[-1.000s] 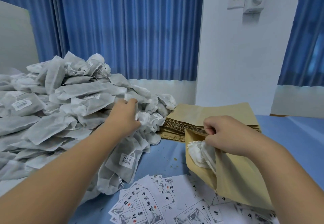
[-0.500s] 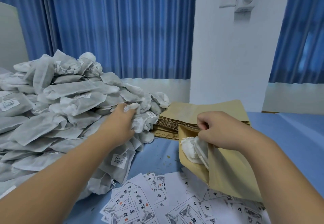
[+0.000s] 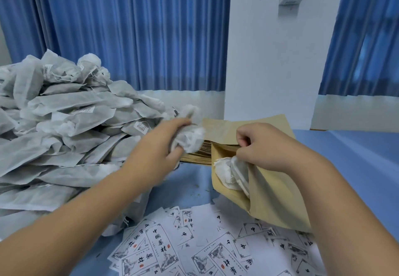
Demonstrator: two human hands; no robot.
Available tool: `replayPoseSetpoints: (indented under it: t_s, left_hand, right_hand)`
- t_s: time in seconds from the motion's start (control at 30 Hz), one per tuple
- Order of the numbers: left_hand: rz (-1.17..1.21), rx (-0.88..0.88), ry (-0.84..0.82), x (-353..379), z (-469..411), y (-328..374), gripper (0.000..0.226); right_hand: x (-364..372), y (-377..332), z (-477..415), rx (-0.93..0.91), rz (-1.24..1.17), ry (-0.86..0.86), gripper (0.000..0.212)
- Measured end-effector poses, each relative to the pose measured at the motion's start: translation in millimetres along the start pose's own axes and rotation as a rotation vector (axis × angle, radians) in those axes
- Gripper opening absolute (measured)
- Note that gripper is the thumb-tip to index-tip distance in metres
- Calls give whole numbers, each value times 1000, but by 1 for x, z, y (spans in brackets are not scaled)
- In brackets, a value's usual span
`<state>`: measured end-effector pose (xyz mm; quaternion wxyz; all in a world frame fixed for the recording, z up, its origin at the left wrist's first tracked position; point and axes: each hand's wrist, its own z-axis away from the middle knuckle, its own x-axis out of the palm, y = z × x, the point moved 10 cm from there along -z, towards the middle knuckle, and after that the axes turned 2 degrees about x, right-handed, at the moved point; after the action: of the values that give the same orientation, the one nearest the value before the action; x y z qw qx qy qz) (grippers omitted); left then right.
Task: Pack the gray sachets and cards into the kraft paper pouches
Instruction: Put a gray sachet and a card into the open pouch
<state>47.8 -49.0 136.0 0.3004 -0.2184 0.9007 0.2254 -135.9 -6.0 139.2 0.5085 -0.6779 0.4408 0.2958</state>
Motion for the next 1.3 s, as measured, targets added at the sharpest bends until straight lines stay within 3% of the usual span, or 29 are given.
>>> replayPoseSetpoints:
  t_s: [0.13,0.27,0.43,0.6,0.7,0.8,0.97,1.13,1.23,1.3]
  left_hand:
    - [209,40,-246,38,18,47,55]
    - [274,44,-313,58,15,61,42]
    - [115,201,-524,76,11,82,25]
    - [-155,295,-607,87,-2,98,28]
    - [-239,309,-692,98,-6,107,8]
    - [-320,307,-726,107,-11,117,33]
    - [-349,225,-680,114,-15,130,37]
    - [-423,195,-883,132,-5,134,41]
    - [-297,219,-923,135,0,144,44]
    - [25,44,-867,135,-4,133,31]
  right_hand:
    - [-10,2,-1,-4,12,81,22]
    - [-13,6,1,27,54,83,21]
    - [-21,12,4,91,53,79,20]
    - [-25,6,5,91,95,104,19]
    - [-30,3,5,92,108,147,14]
    - [-36,2,5,88,142,193,14]
    - [-44,-5,6,53,183,255,18]
    - [-53,-13,12,26,159,288,18]
    - [-55,-16,15,14,131,281,17]
    - [-58,-14,16,21,102,291,18]
